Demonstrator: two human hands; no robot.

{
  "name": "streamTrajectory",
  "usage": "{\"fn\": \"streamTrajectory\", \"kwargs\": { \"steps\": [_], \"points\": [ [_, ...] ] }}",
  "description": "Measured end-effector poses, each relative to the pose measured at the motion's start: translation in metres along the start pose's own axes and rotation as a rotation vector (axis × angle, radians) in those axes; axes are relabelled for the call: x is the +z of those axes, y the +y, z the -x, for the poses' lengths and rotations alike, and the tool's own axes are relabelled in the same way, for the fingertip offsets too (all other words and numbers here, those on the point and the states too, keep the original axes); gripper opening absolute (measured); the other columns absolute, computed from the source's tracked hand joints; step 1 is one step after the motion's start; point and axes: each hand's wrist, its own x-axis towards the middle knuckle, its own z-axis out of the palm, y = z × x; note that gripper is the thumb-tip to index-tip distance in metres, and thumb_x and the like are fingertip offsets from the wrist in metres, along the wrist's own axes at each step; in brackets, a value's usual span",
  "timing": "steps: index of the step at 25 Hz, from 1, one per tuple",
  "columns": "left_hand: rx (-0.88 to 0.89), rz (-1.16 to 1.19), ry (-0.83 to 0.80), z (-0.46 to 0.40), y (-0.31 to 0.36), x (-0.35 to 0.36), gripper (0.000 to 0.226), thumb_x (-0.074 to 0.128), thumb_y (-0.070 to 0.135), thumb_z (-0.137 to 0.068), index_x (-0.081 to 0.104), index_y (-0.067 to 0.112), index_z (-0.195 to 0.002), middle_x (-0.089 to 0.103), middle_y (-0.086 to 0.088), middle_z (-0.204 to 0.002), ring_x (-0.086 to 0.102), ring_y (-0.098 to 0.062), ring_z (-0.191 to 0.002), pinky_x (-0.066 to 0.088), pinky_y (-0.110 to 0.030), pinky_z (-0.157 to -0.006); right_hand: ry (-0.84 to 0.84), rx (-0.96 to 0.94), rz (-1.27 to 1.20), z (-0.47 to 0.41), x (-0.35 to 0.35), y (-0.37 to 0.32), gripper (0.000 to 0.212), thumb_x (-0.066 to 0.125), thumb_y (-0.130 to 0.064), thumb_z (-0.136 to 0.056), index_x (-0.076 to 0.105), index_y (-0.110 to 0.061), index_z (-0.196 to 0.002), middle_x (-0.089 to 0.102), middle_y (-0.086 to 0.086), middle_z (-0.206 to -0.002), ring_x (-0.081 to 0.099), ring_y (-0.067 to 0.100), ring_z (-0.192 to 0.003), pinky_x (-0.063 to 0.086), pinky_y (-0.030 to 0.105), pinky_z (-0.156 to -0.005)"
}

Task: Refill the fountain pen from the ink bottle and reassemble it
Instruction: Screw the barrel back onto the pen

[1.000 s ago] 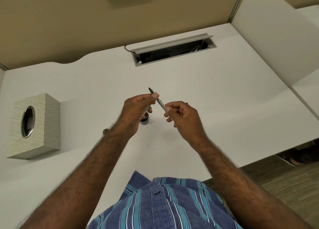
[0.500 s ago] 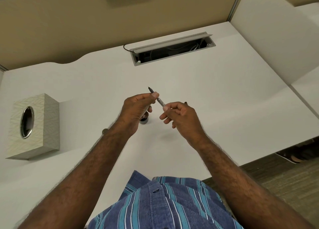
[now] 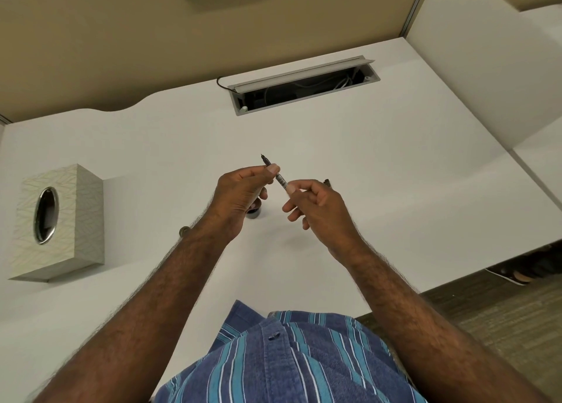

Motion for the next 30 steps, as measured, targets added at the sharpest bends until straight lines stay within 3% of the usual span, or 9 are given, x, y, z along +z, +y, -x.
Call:
{"fn": "streamTrajectory", "kwargs": {
  "steps": [3,9,14,18,23,27,30],
  "points": [
    [0.004,0.003,-0.003,-0.0006,-0.0013,-0.0009,0.031,0.087,0.040,-0.084,0.085,0.013,-0.101,0.070,-0.001,-0.084,0.054,-0.021,-0.071,0.039,-0.032,-0.062,0.026,-0.009,0.025,-0.0011,0.0010,0.0024,0.022,0.078,-0.035,-0.097,0.070,-0.020,-0.112,0.082,0.005,-0.089,0.073,0.011,-0.070,0.047,0.017,-0.059],
    [0.015,0.007,-0.016,-0.0027,-0.0036,-0.0031,0.034,0.086,0.042,-0.084,0.085,0.013,-0.102,0.068,-0.002,-0.084,0.053,-0.022,-0.072,0.039,-0.033,-0.062,0.029,-0.020,0.007,-0.0006,0.0021,0.0017,0.023,0.076,-0.032,-0.099,0.069,-0.016,-0.114,0.082,0.008,-0.089,0.072,0.010,-0.069,0.047,0.015,-0.057],
    [0.013,0.021,-0.013,-0.0018,-0.0044,-0.0034,0.033,0.086,0.041,-0.084,0.085,0.013,-0.102,0.067,-0.003,-0.084,0.052,-0.022,-0.072,0.038,-0.032,-0.061,-0.012,-0.004,0.039,-0.0008,0.0029,0.0033,0.020,0.065,-0.037,-0.105,0.074,-0.019,-0.108,0.082,0.005,-0.093,0.072,0.013,-0.073,0.047,0.028,-0.060],
    [0.012,0.015,-0.011,-0.0017,-0.0059,-0.0035,0.032,0.086,0.041,-0.084,0.085,0.014,-0.101,0.067,-0.004,-0.081,0.052,-0.022,-0.070,0.039,-0.033,-0.061,0.002,-0.001,0.030,0.0003,0.0054,0.0028,0.020,0.072,-0.034,-0.101,0.070,-0.017,-0.110,0.082,0.007,-0.092,0.072,0.012,-0.071,0.047,0.014,-0.056],
    [0.012,0.019,-0.001,-0.0007,-0.0074,-0.0051,0.030,0.086,0.038,-0.085,0.085,0.013,-0.102,0.067,-0.003,-0.079,0.054,-0.019,-0.066,0.039,-0.031,-0.061,-0.054,0.003,0.067,0.0004,0.0059,0.0057,0.021,0.062,-0.037,-0.106,0.074,-0.021,-0.110,0.082,0.004,-0.094,0.072,0.012,-0.076,0.047,0.023,-0.058],
    [0.011,0.011,-0.009,0.0006,-0.0089,-0.0051,0.028,0.086,0.040,-0.084,0.086,0.016,-0.099,0.065,-0.007,-0.080,0.053,-0.022,-0.071,0.038,-0.034,-0.063,-0.026,-0.003,0.085,0.0005,0.0057,0.0061,0.020,0.072,-0.036,-0.101,0.071,-0.019,-0.112,0.082,0.003,-0.091,0.074,0.010,-0.073,0.047,0.013,-0.057],
    [0.010,0.007,-0.014,0.0012,-0.0096,-0.0049,0.026,0.086,0.041,-0.084,0.086,0.019,-0.097,0.064,-0.009,-0.083,0.053,-0.024,-0.075,0.038,-0.036,-0.066,-0.071,-0.012,0.108,0.0011,0.0054,0.0085,0.022,0.062,-0.037,-0.107,0.075,-0.020,-0.112,0.082,0.003,-0.094,0.072,0.009,-0.075,0.047,0.022,-0.059]
  ]
}}
